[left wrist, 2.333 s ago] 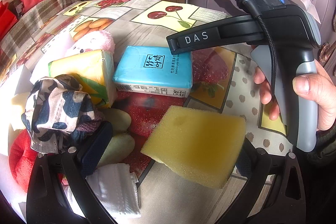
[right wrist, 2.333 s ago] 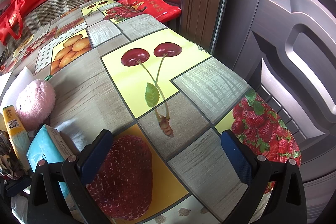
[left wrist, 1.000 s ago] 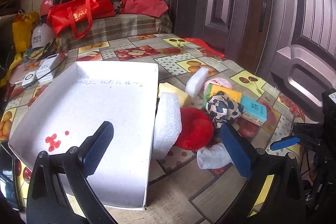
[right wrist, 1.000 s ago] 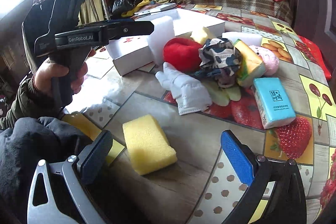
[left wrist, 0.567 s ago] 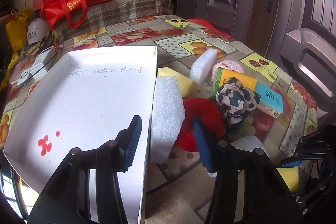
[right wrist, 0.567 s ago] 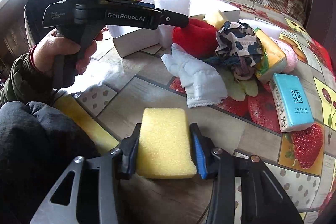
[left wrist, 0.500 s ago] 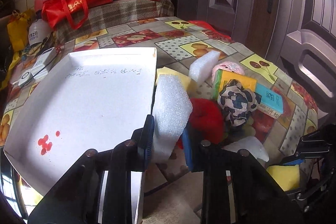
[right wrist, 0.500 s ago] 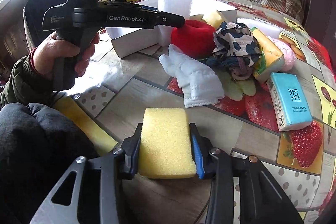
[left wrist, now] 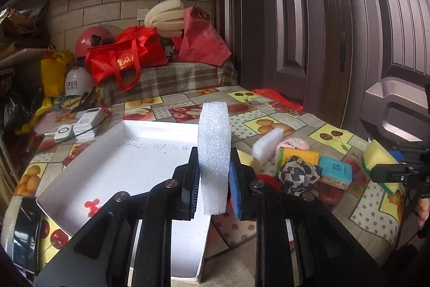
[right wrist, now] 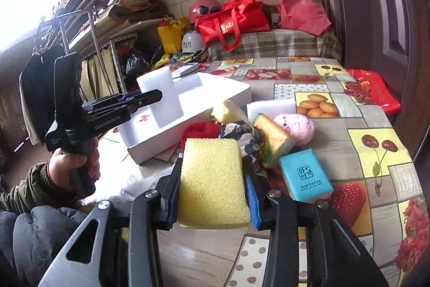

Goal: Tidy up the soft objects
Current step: 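Carry sponge and foam block into the white box, opening both grippers to release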

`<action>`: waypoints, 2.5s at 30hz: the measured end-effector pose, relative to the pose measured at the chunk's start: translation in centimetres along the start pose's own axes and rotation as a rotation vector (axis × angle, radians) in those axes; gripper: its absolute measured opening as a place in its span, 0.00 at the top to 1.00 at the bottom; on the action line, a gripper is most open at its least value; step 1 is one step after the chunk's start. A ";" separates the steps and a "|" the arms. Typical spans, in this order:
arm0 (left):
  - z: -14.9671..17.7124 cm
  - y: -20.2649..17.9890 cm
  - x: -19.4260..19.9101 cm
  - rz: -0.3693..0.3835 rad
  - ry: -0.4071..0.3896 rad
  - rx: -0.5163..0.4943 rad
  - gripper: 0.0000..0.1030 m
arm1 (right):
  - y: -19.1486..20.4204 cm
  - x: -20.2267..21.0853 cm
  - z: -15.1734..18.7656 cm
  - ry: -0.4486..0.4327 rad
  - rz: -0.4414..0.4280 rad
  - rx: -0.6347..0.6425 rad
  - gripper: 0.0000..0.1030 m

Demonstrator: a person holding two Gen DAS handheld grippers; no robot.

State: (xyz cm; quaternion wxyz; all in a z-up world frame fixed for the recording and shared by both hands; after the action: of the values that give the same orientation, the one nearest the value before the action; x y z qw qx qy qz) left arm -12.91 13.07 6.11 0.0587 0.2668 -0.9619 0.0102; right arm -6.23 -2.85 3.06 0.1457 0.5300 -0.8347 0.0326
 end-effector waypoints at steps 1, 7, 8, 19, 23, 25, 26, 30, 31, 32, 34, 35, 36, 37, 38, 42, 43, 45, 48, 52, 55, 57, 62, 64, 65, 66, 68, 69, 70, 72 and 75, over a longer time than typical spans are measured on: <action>-0.2 0.2 0.9 -0.019 -0.038 -0.015 0.81 | 0.2 0.3 -0.8 -0.056 0.022 0.011 0.61; 0.6 3.8 3.1 -0.149 -0.093 -0.023 0.81 | 0.4 -1.6 -2.6 -0.221 0.134 -0.018 0.61; 0.8 4.6 3.3 -0.165 -0.090 -0.013 0.81 | 0.2 -2.5 -2.4 -0.216 0.140 -0.043 0.61; 3.3 10.3 1.0 -0.230 0.012 0.108 0.81 | 4.6 -6.7 -2.1 -0.222 0.147 0.049 0.61; 3.4 10.7 0.5 -0.241 0.012 0.089 0.81 | 6.6 -8.6 -2.0 -0.189 0.111 0.084 0.61; 3.5 11.1 0.2 -0.244 0.017 0.097 0.81 | 7.3 -9.5 -1.9 -0.169 0.095 0.086 0.61; 3.5 11.3 0.0 -0.249 0.016 0.097 0.81 | 7.6 -9.9 -1.9 -0.161 0.091 0.088 0.61; 3.4 12.3 -0.7 -0.285 0.013 0.091 0.81 | 9.0 -11.7 -1.6 -0.128 0.068 0.087 0.61; 3.3 12.6 -0.9 -0.295 0.012 0.092 0.81 | 9.4 -12.2 -1.5 -0.119 0.063 0.086 0.61; 3.3 12.9 -1.2 -0.305 0.013 0.094 0.81 | 9.8 -12.7 -1.4 -0.110 0.061 0.089 0.61; 3.3 13.3 -1.5 -0.320 0.014 0.101 0.81 | 10.2 -13.6 -1.3 -0.093 0.058 0.087 0.61; 3.4 13.6 -1.7 -0.326 0.015 0.104 0.81 | 10.3 -14.1 -1.2 -0.084 0.059 0.083 0.61; 3.4 13.7 -1.8 -0.330 0.018 0.107 0.81 | 10.3 -14.6 -1.2 -0.076 0.060 0.078 0.61; 3.4 13.9 -2.1 -0.333 0.020 0.109 0.81 | 10.4 -15.2 -1.1 -0.071 0.063 0.073 0.61; 3.3 14.0 -2.2 -0.336 0.021 0.110 0.81 | 10.4 -15.6 -1.1 -0.064 0.069 0.072 0.61; 3.3 14.4 -3.2 -0.342 0.035 0.111 0.81 | 10.8 -17.0 -1.6 -0.076 0.092 0.092 0.60; 3.3 14.6 -3.4 -0.343 0.039 0.114 0.81 | 11.0 -17.4 -1.7 -0.076 0.099 0.100 0.60; 3.4 14.9 -3.8 -0.347 0.045 0.120 0.81 | 11.0 -18.2 -1.9 -0.070 0.111 0.100 0.60; 3.6 15.4 -4.5 -0.354 0.061 0.134 0.81 | 10.5 -19.6 -2.3 -0.056 0.137 0.080 0.60; 3.6 16.1 -5.5 -0.363 0.076 0.149 0.81 | 9.4 -21.0 -2.8 -0.051 0.176 0.054 0.59; 3.6 16.5 -6.3 -0.371 0.086 0.148 0.81 | 9.0 -21.7 -2.9 -0.036 0.189 0.032 0.59; 3.7 16.7 -6.7 -0.376 0.092 0.147 0.81 | 8.9 -21.9 -2.9 -0.031 0.194 0.029 0.59; 3.8 16.9 -6.8 -0.379 0.099 0.156 0.81 | 8.9 -22.0 -2.9 -0.027 0.199 0.025 0.59; 3.8 16.9 -6.8 -0.381 0.101 0.153 0.81 | 8.9 -22.1 -2.9 -0.027 0.200 0.023 0.59; 3.8 16.9 -6.8 -0.380 0.099 0.153 0.81 | 8.9 -22.0 -2.9 -0.029 0.201 0.023 0.59; 3.8 16.9 -6.8 -0.380 0.098 0.153 0.81 | 8.9 -22.0 -2.9 -0.031 0.201 0.024 0.59; 3.8 17.0 -6.7 -0.386 0.097 0.149 0.81 | 9.0 -22.0 -3.0 -0.035 0.201 0.028 0.59; 3.8 17.1 -6.7 -0.390 0.096 0.147 0.81 | 9.0 -22.0 -3.0 -0.033 0.201 0.031 0.59; 3.8 17.1 -6.7 -0.397 0.095 0.147 0.81 | 9.0 -22.1 -3.0 -0.030 0.199 0.033 0.55; 3.7 17.3 -6.5 -0.418 0.089 0.151 0.79 | 9.0 -22.3 -2.9 -0.019 0.204 0.036 0.25; 3.7 17.9 -5.9 -0.462 0.075 0.165 0.38 | 8.4 -22.0 -2.9 -0.029 0.219 0.010 0.09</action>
State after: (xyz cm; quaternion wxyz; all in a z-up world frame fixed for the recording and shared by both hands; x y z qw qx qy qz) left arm -17.45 31.25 1.96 0.0729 0.4830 -0.8684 0.0847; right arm -4.38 20.69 0.58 0.1267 0.4367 -0.8895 0.0447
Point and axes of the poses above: each gripper's, at about its wrist camera, not at the fingertips, and x roughly against the way its jaws point, y to its left, z to its underside, the point moved 6 cm from there along -x, roughly the way its jaws point, and after that the axes turned 10 degrees about -y, right-handed, at the moved point
